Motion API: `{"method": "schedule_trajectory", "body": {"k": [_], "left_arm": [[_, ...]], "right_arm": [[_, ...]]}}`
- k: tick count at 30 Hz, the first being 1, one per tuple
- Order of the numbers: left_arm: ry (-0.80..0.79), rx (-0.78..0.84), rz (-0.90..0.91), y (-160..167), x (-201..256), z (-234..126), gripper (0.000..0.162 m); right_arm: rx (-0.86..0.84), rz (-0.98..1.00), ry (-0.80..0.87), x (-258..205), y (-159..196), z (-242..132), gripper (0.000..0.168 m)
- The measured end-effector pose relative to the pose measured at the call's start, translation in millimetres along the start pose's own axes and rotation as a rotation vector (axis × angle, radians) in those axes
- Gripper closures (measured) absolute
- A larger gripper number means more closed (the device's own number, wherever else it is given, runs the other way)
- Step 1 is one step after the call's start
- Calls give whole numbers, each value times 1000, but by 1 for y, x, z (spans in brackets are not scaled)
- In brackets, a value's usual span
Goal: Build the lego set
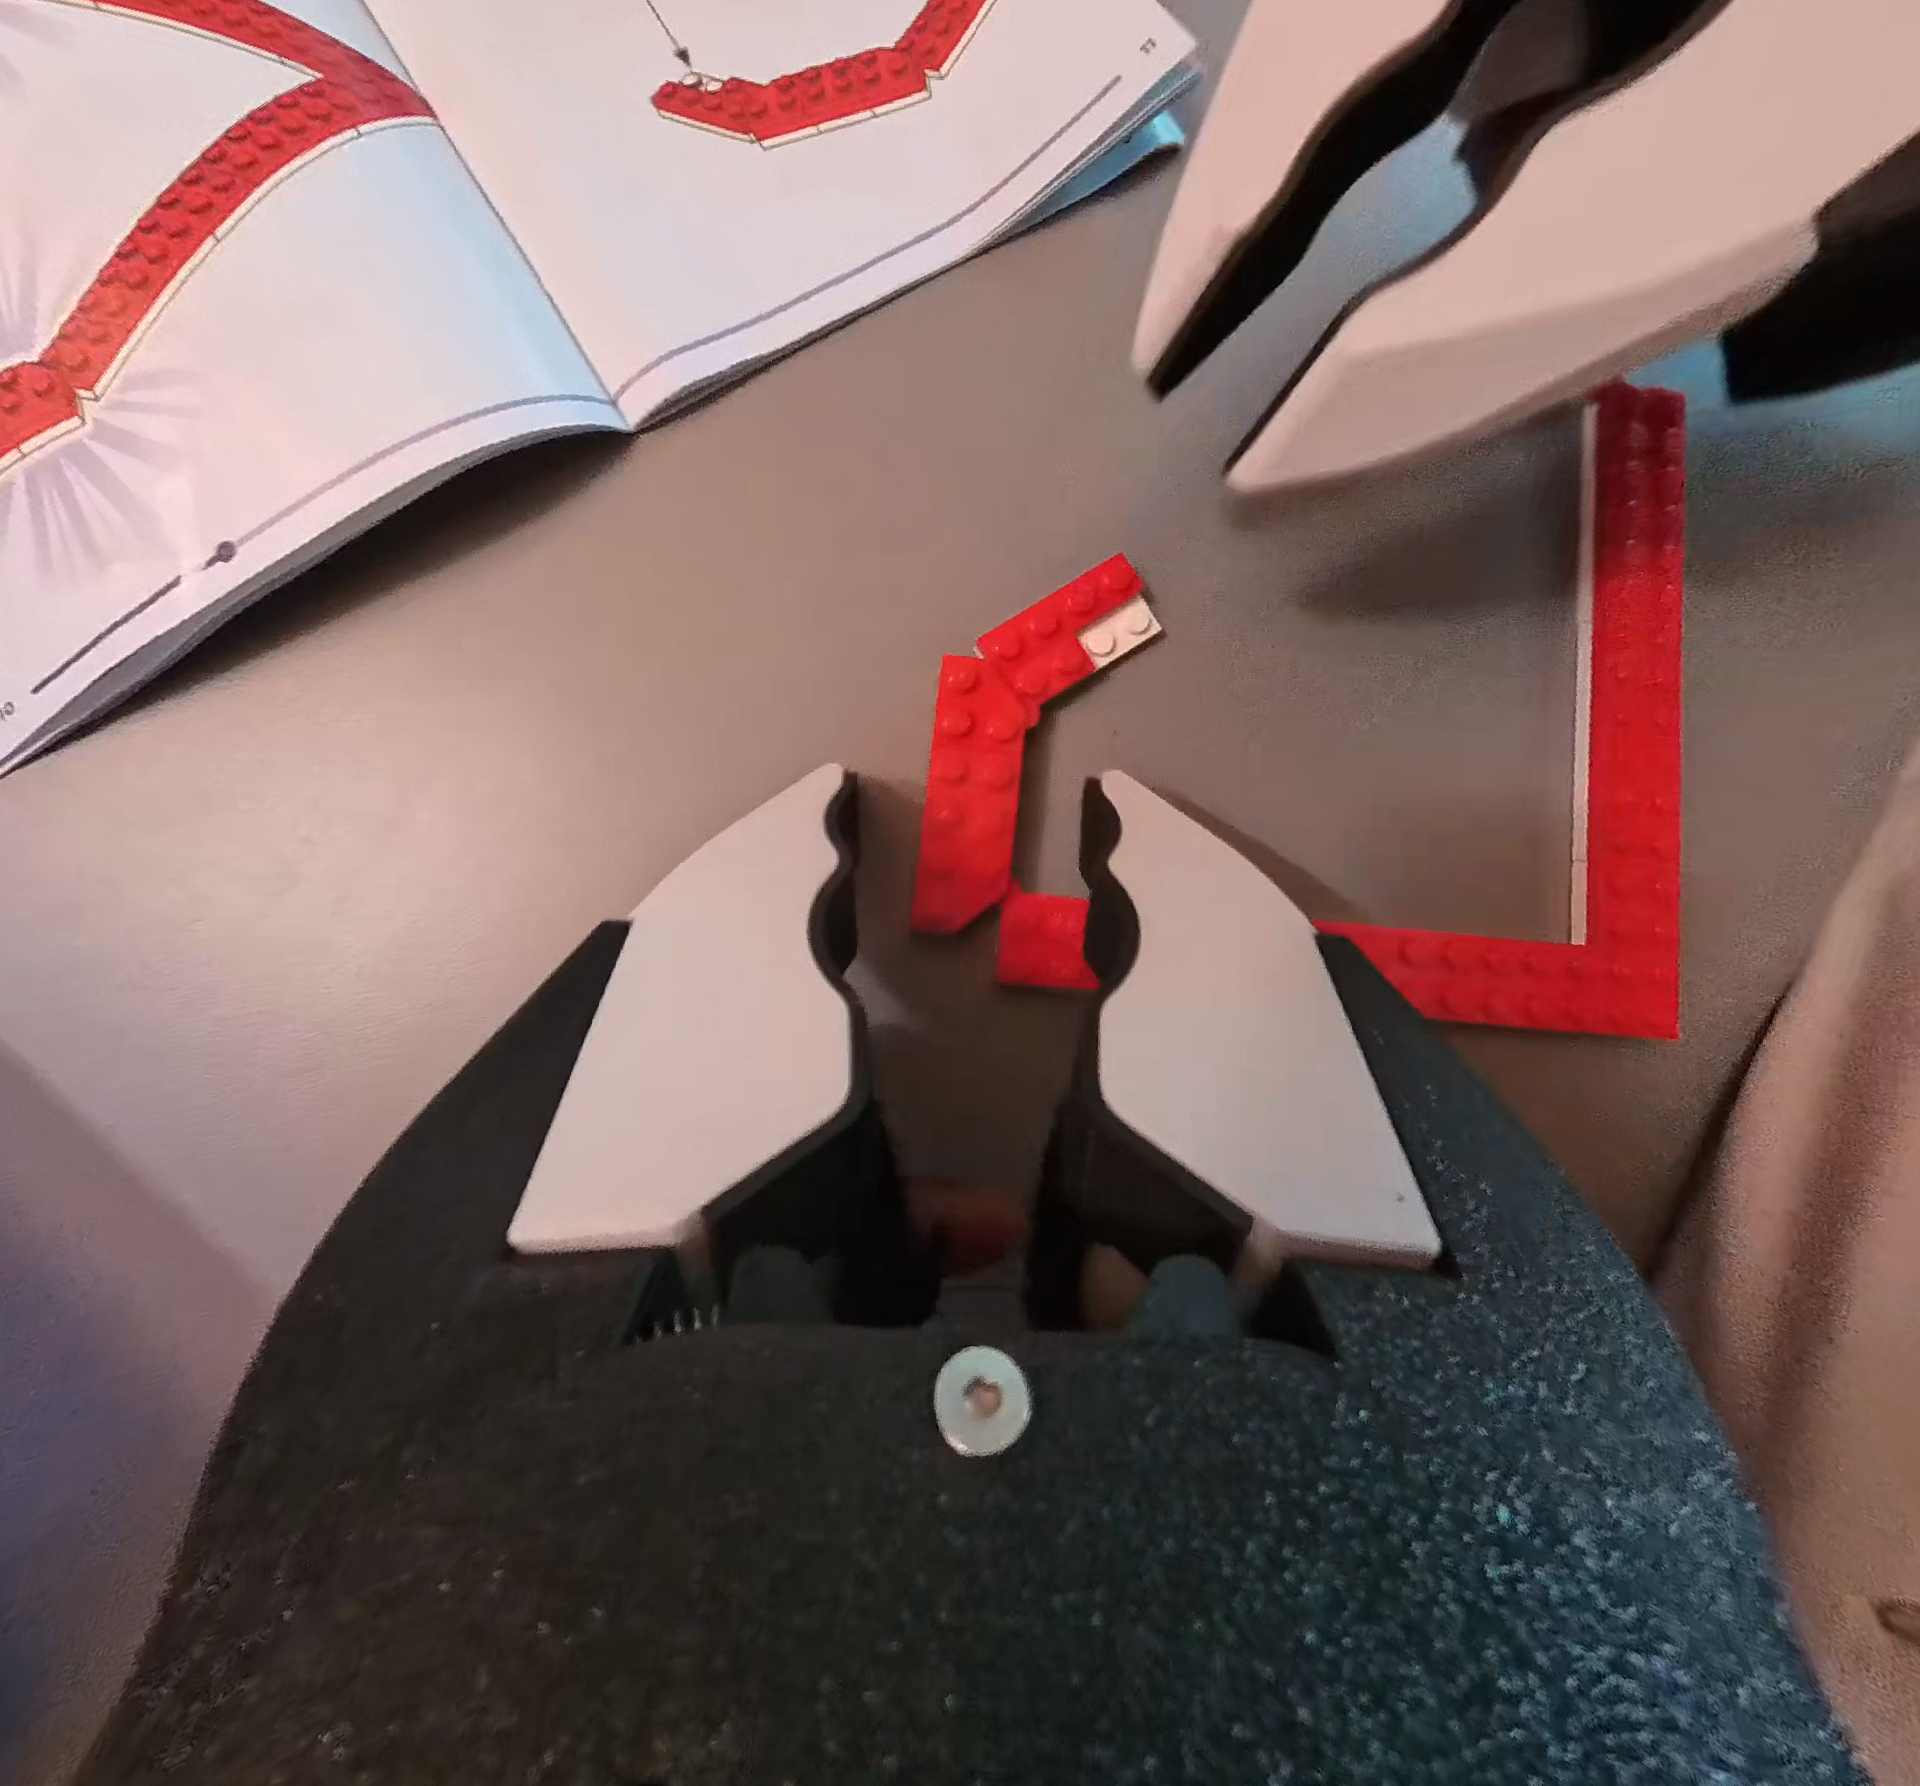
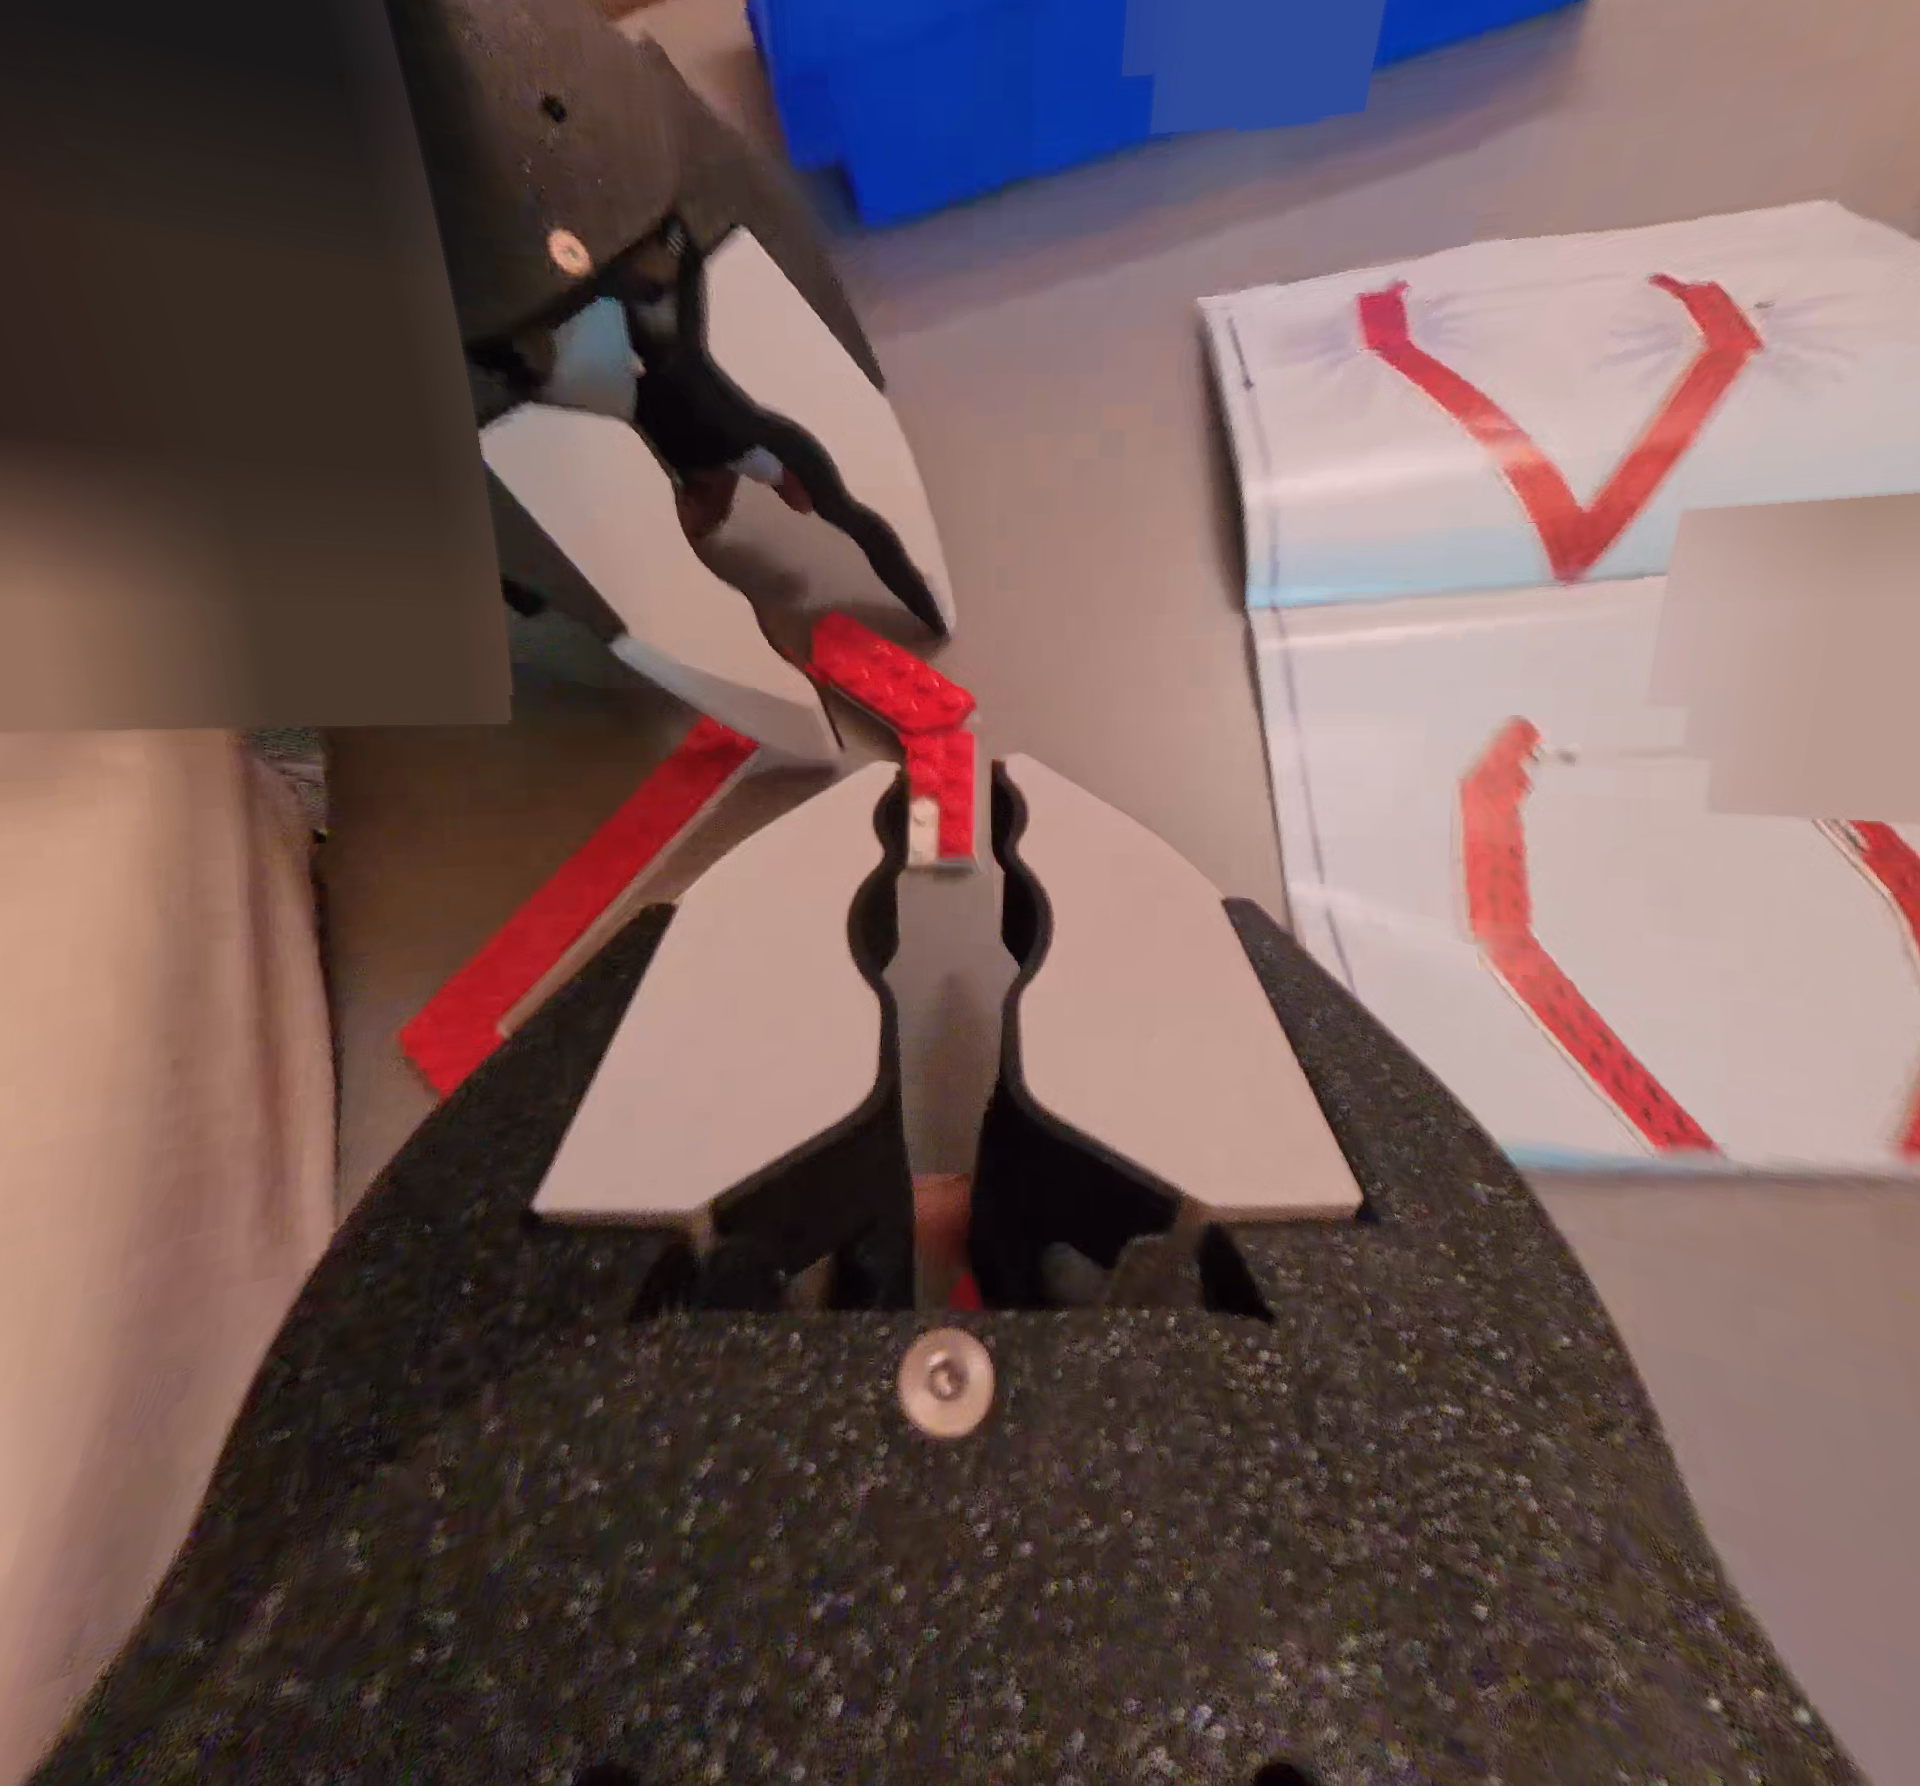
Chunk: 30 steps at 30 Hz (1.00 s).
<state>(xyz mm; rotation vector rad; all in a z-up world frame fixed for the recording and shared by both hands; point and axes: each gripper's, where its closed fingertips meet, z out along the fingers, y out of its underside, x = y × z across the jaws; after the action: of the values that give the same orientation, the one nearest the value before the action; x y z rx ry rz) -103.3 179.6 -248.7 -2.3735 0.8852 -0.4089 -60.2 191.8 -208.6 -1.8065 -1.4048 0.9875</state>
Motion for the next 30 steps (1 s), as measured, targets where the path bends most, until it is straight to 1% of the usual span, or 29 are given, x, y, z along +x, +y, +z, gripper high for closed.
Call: {"method": "schedule_trajectory", "body": {"k": [4,7,9,11,13,17,20,23,27,30], "left_arm": [[1,31,22,-6,-3,-5,121],[28,111,122,-16,2,-6,123],[23,87,181,-14,2,-2,121],[20,49,207,-13,0,2,121],[26,72,227,-21,0,2,124],[54,101,285,-32,2,2,139],[87,63,306,-29,3,8,149],[107,27,316,-25,6,12,155],[117,2,323,-23,9,13,159],[121,-7,309,-23,9,13,161]], "right_arm": [[-111,-64,118,11,31,-23,147],[-176,-103,247,26,50,-43,139],[-168,-86,309,36,55,-54,139],[-136,-31,309,40,57,-61,139],[-127,9,318,44,60,-65,139],[-150,9,321,46,67,-67,140],[-181,-4,321,47,73,-62,140],[-174,-11,318,45,70,-59,140],[-143,11,279,41,62,-60,139],[-138,39,252,38,61,-64,136]]}}
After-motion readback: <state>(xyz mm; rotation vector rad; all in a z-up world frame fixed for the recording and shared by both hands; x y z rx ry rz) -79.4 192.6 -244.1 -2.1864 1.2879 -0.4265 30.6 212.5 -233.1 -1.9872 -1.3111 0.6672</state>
